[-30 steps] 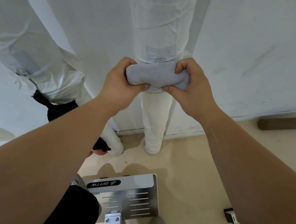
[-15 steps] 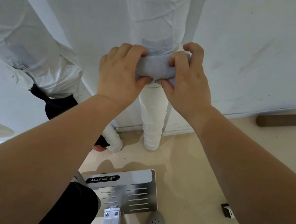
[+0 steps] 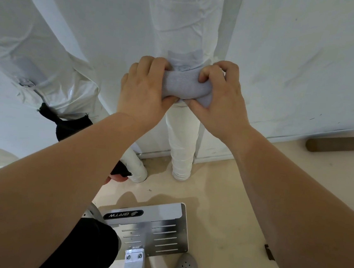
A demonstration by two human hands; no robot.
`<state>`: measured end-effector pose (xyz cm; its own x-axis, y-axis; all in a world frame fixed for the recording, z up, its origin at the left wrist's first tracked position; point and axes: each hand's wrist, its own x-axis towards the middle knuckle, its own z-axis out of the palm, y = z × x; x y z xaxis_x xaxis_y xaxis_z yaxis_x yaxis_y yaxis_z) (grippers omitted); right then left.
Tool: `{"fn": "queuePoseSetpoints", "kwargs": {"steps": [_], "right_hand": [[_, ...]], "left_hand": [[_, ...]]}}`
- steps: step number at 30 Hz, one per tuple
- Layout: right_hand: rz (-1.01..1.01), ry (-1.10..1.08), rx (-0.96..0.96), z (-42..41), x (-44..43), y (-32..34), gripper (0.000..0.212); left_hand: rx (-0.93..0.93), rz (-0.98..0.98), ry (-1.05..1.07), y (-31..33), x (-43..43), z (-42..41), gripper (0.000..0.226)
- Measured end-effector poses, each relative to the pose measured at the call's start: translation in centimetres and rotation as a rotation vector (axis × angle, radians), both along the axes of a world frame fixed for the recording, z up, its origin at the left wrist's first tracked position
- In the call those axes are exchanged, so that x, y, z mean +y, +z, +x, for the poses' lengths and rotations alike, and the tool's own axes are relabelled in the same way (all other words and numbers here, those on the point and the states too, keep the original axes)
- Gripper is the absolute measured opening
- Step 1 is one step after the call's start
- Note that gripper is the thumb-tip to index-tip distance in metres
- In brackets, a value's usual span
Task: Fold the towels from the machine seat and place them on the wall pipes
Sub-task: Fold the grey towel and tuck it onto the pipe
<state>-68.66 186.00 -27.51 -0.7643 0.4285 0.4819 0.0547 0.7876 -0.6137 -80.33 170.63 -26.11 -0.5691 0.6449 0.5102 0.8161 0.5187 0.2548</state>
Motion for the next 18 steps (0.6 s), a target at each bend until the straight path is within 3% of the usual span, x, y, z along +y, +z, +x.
{"fn": "queuePoseSetpoints", "kwargs": {"steps": [6,11,15,18], "right_hand": [[0.021,0.034,0.002,0.7,0.9,0.1,0.028],[0.23,-0.096,0.091,0.2,1.0,-0.7,0.02],[0.458,-0.164,0.183,-0.4,2.1,-1.2,0.013],[0.459,-0.175,0.173,-0.5,2.1,-1.2,0.014]], "left_hand": [[0.498,0.067,-0.143,-2.4,-0.9,0.0,0.039],[0.577,0.06,-0.117,-2.3,-1.0,-1.6,0.025],[0.646,-0.008,-0.134,-2.2,-1.2,-3.0,0.033],[0.598,-0.018,-0.124,-2.3,-1.1,-3.0,0.036]]}}
